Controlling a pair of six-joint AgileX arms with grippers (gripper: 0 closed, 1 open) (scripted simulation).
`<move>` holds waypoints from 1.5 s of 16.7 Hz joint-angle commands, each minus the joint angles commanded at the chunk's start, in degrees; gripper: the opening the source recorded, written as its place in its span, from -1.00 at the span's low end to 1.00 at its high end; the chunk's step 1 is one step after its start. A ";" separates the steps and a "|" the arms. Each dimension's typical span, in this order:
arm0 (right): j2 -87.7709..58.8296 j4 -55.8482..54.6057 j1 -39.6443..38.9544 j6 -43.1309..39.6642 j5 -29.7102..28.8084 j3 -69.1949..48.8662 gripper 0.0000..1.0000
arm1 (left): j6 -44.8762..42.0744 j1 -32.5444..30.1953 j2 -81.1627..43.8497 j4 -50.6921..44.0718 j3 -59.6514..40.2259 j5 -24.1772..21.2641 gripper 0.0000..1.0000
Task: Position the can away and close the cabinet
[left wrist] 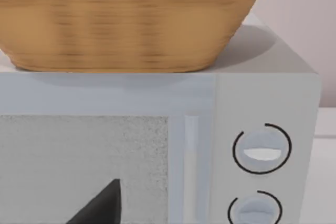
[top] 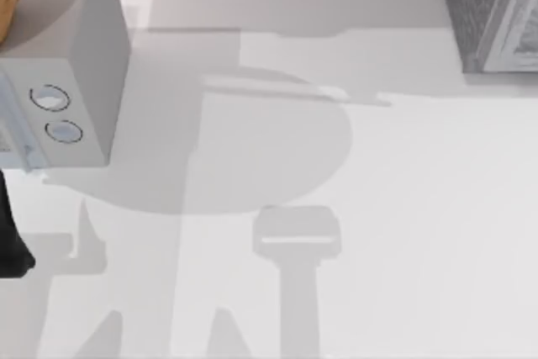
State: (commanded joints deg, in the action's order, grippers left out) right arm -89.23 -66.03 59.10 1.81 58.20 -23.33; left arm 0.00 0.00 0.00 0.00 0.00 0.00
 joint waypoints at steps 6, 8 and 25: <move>0.56 15.03 0.59 0.53 0.96 -12.97 1.00 | 0.00 0.00 0.00 0.00 0.00 0.00 1.00; 1.37 20.51 0.59 0.53 0.98 -17.44 1.00 | 0.00 0.00 0.00 0.00 0.00 0.00 1.00; 8.55 60.99 1.04 -0.96 1.66 -55.76 1.00 | 0.00 0.00 0.00 0.00 0.00 0.00 1.00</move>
State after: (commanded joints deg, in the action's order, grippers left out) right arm -80.68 -5.04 60.14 0.85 59.86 -79.09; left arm 0.00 0.00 0.00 0.00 0.00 0.00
